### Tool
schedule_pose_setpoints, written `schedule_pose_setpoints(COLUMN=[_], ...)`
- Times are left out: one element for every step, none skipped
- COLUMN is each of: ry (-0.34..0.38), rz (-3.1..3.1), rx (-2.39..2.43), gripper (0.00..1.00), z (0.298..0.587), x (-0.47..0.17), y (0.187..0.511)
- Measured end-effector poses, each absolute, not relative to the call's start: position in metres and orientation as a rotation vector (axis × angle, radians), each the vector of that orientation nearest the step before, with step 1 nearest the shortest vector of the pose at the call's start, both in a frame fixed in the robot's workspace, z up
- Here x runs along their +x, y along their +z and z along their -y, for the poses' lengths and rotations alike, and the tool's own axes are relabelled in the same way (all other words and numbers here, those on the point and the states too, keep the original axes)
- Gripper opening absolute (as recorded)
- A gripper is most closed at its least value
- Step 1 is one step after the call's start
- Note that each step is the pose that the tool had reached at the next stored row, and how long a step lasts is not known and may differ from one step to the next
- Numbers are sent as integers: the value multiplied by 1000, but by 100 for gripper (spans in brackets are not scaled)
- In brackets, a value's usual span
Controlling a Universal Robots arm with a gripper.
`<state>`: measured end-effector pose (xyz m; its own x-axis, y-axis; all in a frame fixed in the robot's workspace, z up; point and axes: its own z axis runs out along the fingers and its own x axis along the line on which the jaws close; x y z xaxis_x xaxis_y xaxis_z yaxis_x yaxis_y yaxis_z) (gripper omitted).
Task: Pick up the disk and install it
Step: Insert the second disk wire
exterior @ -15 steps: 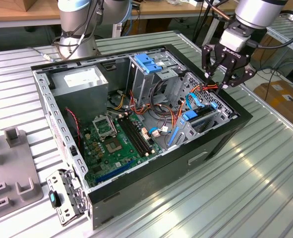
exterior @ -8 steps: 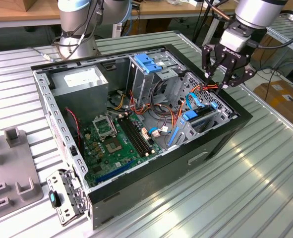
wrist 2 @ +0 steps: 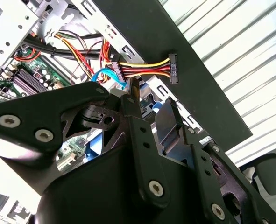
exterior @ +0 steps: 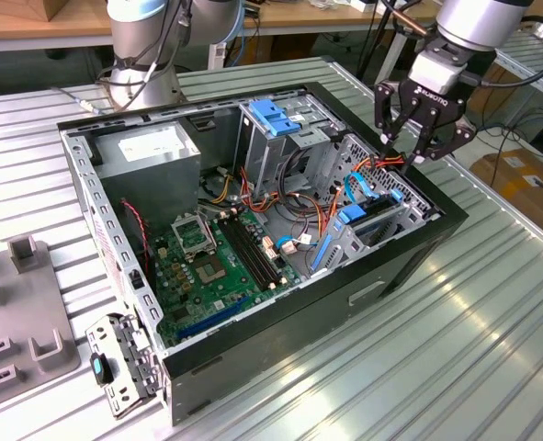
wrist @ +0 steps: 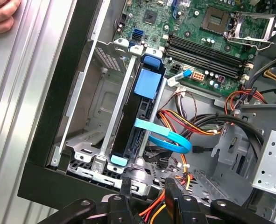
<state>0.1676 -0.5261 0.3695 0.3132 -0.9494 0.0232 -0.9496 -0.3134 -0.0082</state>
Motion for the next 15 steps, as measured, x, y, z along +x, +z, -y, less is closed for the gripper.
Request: schedule_pose_setpoints(ry=[38,38,38,38,38,38,38,38,38,38,38,39,39,38,38], rz=[1836,1835,1835,1835,1835,1835,1835,1834,1833,1831,1829,1825,1822,1819,1815], rx=[2540,2540,2540,2540,2540,2540,2540,2540,2541,2542,2544,2547,2549,2551,2553], gripper=[42,42,42,42,42,42,42,42,42,42,42,42,42,42,42], z=[526,526,526,526,526,526,526,526,526,526,526,526,526,526,526], x=[168,168,168,168,168,168,168,168,168,168,168,168,168,169,169], y=[370,371,371,371,371,371,371,371,371,371,371,371,371,371,371])
